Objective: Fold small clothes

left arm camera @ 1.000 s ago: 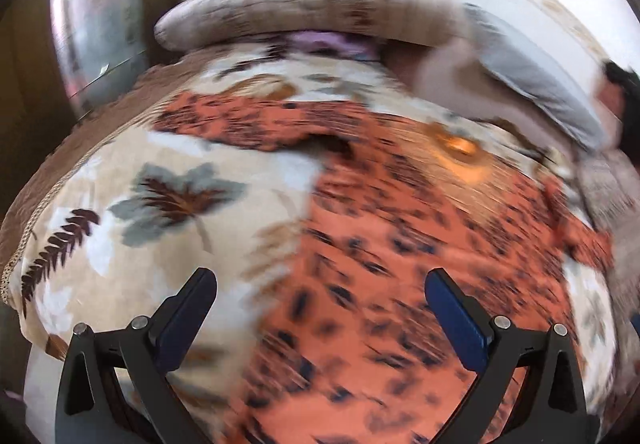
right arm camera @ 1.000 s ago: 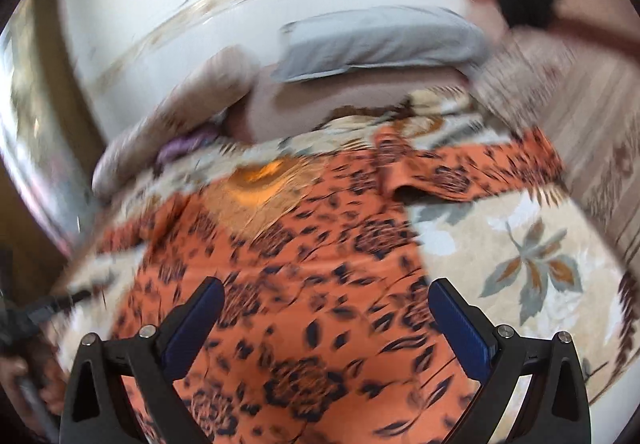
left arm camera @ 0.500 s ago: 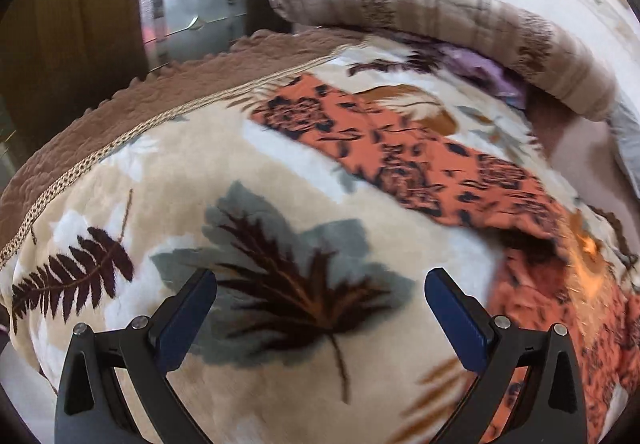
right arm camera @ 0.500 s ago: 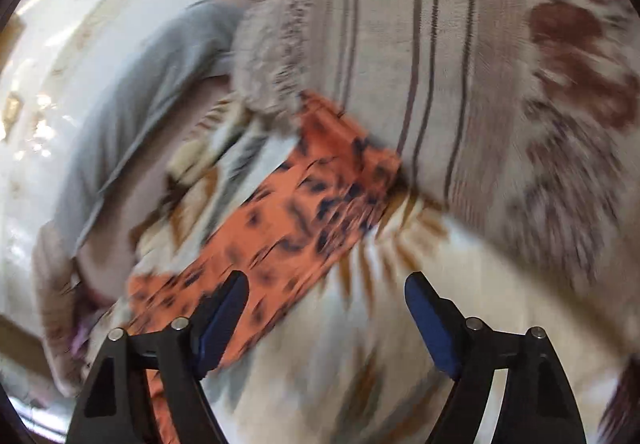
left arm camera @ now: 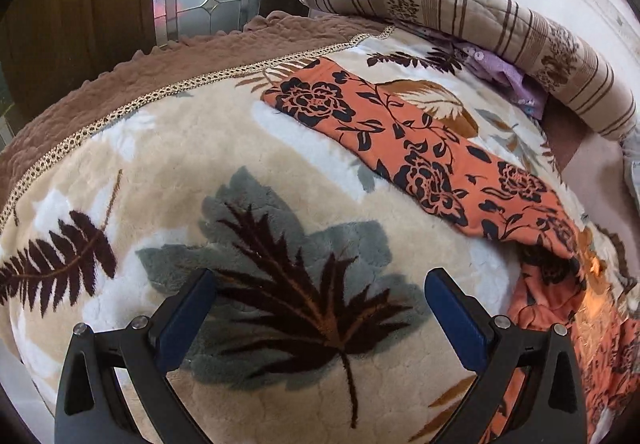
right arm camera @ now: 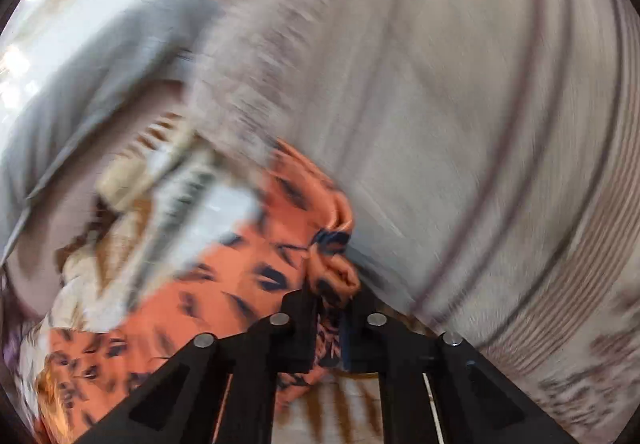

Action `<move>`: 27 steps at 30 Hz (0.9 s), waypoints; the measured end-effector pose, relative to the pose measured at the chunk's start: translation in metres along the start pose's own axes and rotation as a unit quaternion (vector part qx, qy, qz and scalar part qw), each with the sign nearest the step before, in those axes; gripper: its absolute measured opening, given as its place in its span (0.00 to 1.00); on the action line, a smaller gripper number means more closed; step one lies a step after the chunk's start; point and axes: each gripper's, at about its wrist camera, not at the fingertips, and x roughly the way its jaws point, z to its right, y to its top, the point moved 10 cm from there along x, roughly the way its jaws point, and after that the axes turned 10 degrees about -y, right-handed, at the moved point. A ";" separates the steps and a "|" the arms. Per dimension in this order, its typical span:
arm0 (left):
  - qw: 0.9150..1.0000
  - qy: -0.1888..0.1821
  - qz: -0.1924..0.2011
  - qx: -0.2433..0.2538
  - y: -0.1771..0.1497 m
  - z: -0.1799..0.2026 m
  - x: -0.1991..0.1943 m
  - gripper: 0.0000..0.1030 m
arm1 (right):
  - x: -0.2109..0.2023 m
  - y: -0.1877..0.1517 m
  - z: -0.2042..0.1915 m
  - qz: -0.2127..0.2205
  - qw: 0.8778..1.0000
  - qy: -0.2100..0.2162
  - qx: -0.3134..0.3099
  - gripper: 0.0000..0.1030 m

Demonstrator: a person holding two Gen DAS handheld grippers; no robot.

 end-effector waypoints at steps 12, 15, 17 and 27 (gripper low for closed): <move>0.999 -0.050 0.019 -0.005 0.004 0.015 -0.019 1.00 | -0.277 0.006 -0.274 0.122 0.941 0.290 -0.120 0.07; 0.998 -0.062 0.016 -0.018 0.005 0.015 -0.019 1.00 | -0.303 -0.056 -0.337 0.095 0.924 0.346 -0.130 0.07; 0.997 -0.068 0.012 -0.024 0.004 0.014 -0.019 1.00 | -0.293 -0.104 -0.371 0.061 0.921 0.359 -0.137 0.10; 0.997 -0.073 0.016 -0.002 0.006 0.023 -0.021 1.00 | -0.149 -0.353 -0.420 -0.167 0.909 0.302 -0.235 0.82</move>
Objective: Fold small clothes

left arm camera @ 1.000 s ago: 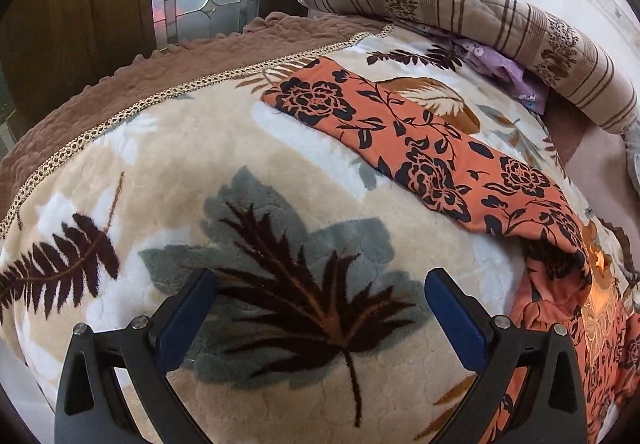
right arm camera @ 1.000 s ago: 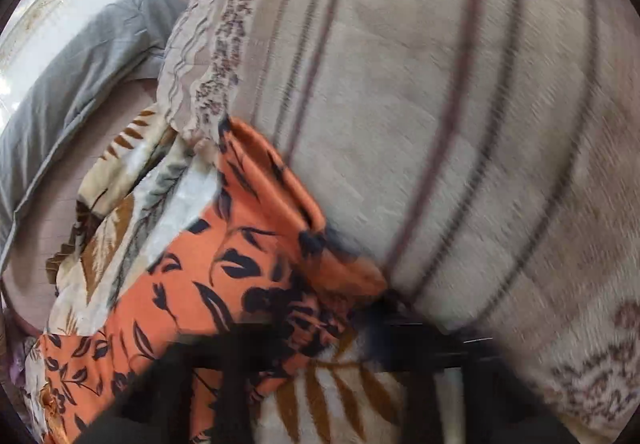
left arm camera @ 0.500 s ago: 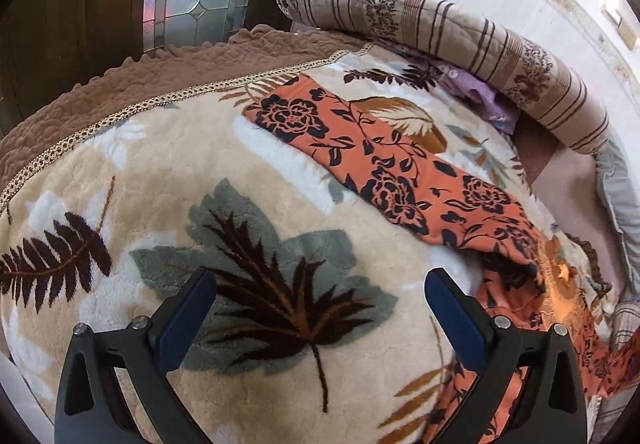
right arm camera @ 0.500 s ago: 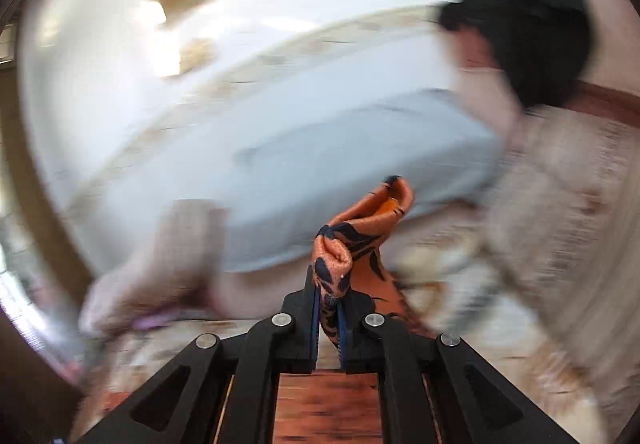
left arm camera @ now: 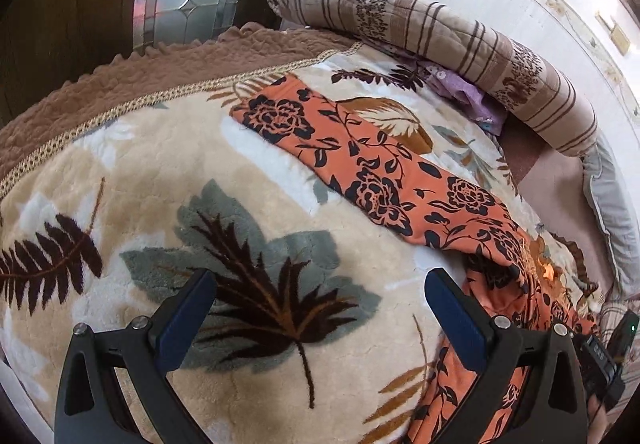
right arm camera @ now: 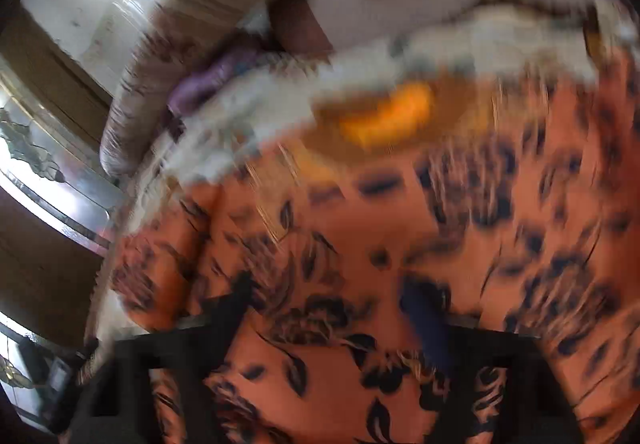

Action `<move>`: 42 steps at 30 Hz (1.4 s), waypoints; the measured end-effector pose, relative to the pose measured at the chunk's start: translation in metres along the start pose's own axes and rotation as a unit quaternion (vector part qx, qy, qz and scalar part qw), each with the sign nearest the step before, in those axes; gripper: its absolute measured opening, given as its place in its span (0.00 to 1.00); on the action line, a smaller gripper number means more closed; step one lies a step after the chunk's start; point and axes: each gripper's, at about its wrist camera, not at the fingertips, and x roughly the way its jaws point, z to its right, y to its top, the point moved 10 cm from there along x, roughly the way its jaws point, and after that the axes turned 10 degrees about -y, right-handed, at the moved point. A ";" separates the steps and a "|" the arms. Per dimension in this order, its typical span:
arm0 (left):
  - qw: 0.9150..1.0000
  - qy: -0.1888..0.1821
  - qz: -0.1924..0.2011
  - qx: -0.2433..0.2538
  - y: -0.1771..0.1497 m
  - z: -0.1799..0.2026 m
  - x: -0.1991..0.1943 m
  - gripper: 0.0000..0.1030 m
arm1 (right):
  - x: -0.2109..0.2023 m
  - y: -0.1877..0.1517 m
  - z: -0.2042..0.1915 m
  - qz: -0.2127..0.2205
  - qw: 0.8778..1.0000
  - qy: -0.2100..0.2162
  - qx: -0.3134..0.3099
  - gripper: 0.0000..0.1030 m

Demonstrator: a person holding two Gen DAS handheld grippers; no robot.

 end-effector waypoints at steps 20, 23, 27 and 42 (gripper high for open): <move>0.966 -0.142 -0.049 0.211 -0.053 0.182 -0.038 1.00 | -0.133 -0.054 0.126 0.149 0.962 -0.214 -0.079 0.87; 0.962 -0.149 -0.070 0.216 -0.063 0.210 -0.027 1.00 | -0.135 -0.057 0.139 0.154 0.959 -0.229 -0.062 0.87; 0.956 -0.169 -0.119 0.206 -0.084 0.245 0.003 1.00 | -0.144 -0.061 0.155 0.170 0.963 -0.207 -0.021 0.87; 0.951 -0.109 -0.230 0.173 -0.124 0.278 0.142 0.70 | -0.123 -0.068 0.189 0.118 0.976 -0.173 0.061 0.88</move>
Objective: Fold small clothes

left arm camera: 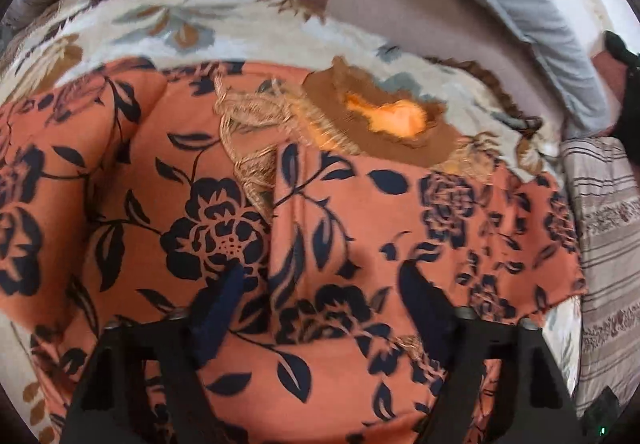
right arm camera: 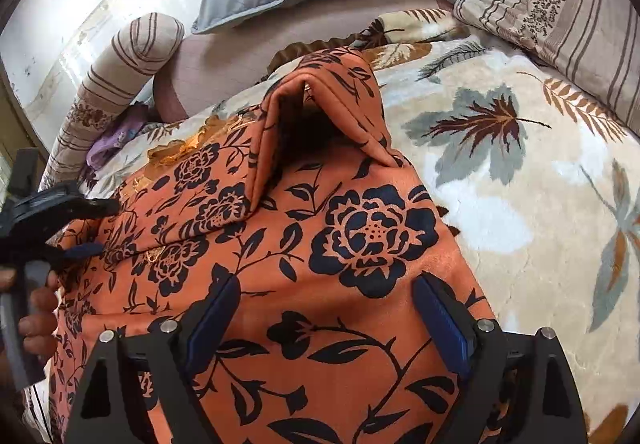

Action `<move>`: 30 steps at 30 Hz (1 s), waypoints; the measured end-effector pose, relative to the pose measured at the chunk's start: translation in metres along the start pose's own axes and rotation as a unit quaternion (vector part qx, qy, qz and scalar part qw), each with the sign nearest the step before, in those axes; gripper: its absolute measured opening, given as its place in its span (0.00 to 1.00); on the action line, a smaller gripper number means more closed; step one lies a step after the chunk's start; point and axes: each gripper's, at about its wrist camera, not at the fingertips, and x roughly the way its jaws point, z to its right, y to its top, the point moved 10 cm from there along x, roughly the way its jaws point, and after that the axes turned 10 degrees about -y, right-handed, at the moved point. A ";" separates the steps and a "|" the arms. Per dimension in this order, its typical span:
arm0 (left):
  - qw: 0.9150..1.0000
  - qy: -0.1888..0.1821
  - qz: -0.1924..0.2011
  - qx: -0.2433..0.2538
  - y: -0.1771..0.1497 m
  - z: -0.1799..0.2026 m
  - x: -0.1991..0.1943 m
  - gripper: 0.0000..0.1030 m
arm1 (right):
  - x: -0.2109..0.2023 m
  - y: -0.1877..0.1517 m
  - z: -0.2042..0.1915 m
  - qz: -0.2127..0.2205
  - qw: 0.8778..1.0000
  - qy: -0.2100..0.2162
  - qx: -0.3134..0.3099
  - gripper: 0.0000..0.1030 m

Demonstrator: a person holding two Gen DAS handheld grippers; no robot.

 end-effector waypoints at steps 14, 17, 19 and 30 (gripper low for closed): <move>0.998 0.052 0.027 0.021 0.013 -0.012 -0.010 0.05 | 0.004 -0.001 -0.002 -0.004 1.000 -0.014 -0.012 0.88; 0.998 0.047 0.038 0.026 0.016 -0.009 -0.018 0.04 | 0.004 -0.001 -0.002 -0.004 1.000 -0.016 -0.013 0.88; 0.997 0.049 0.051 0.035 0.020 -0.006 -0.026 0.03 | 0.004 -0.001 -0.002 -0.004 1.000 -0.016 -0.014 0.88; 0.981 0.118 0.128 0.082 0.046 -0.011 -0.069 0.04 | 0.005 -0.002 -0.003 -0.005 1.000 -0.019 -0.016 0.88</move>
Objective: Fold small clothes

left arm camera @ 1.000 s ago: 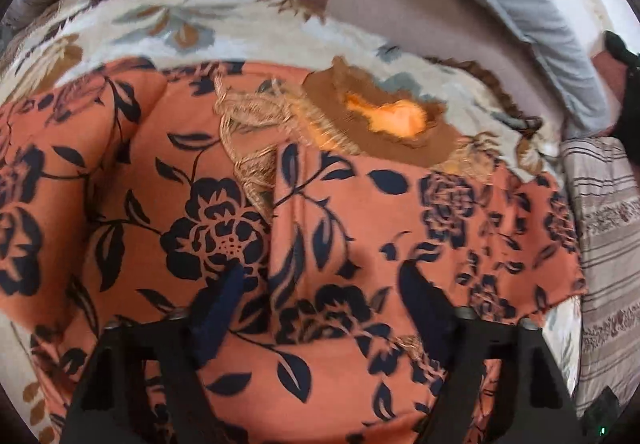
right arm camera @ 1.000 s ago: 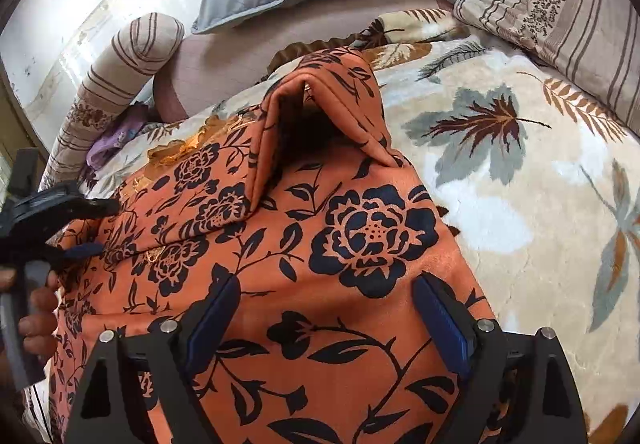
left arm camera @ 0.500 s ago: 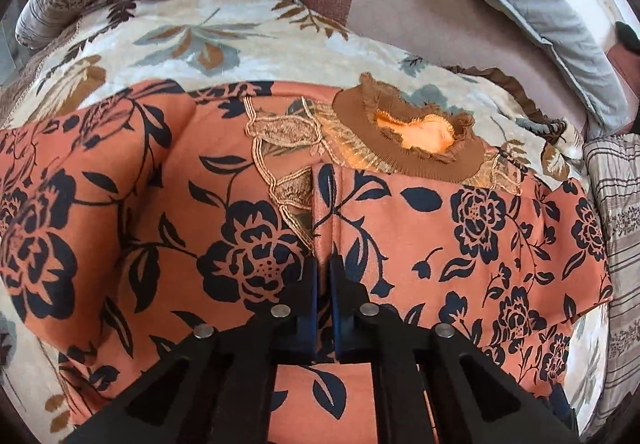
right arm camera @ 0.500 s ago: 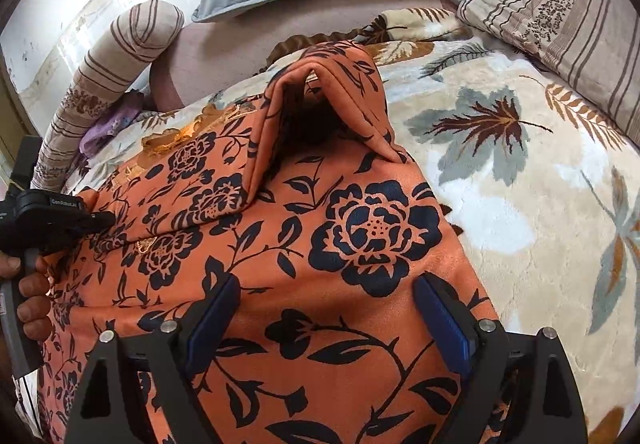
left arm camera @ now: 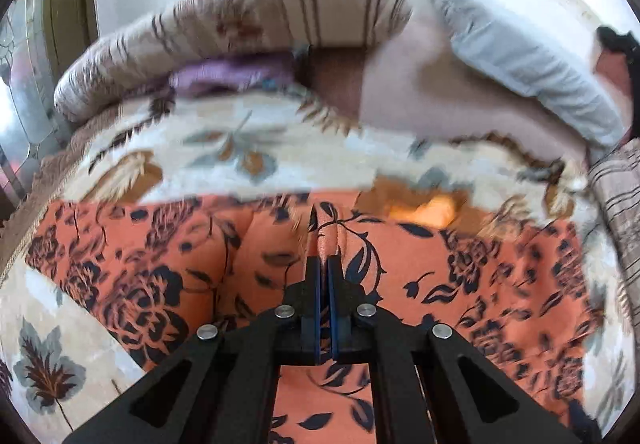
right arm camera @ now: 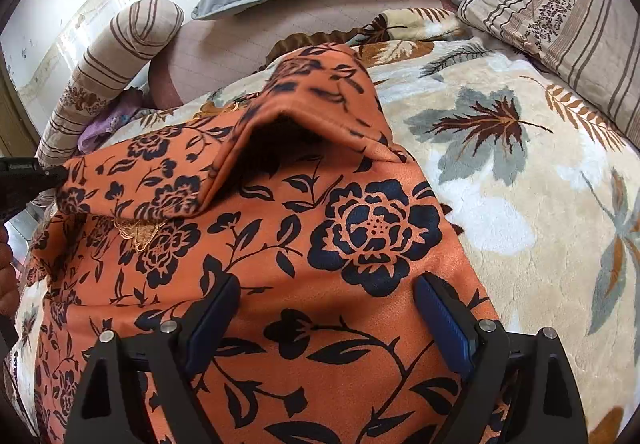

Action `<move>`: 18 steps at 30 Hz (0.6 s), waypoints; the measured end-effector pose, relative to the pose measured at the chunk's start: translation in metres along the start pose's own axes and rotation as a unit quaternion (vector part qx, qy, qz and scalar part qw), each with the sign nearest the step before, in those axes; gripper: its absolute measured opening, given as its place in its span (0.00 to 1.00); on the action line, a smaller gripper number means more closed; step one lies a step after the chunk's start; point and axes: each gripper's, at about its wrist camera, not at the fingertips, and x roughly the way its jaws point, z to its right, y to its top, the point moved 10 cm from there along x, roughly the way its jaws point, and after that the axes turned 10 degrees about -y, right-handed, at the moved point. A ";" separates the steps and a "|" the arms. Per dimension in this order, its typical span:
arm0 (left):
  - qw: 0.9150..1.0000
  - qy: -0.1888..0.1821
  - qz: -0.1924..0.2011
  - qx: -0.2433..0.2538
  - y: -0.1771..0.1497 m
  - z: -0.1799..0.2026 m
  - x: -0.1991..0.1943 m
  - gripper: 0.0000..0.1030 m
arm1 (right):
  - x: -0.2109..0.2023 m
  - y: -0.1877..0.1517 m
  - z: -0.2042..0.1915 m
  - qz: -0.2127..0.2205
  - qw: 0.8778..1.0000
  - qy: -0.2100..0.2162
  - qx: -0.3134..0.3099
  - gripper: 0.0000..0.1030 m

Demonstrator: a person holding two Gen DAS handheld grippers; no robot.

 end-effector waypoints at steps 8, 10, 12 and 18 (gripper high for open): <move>0.997 0.034 -0.066 0.017 -0.044 -0.019 0.045 0.07 | 0.001 0.000 -0.001 -0.002 1.000 0.003 -0.001 0.90; 0.997 0.029 -0.064 0.014 -0.041 -0.022 0.044 0.06 | -0.001 0.001 -0.001 -0.001 1.000 0.010 0.003 0.91; 0.998 0.022 -0.063 0.010 -0.039 -0.023 0.046 0.04 | -0.005 0.005 0.001 0.000 0.999 0.037 0.020 0.91; 0.999 0.032 0.035 0.023 -0.016 -0.026 -0.008 0.03 | -0.022 0.023 0.017 0.021 0.994 0.075 0.072 0.91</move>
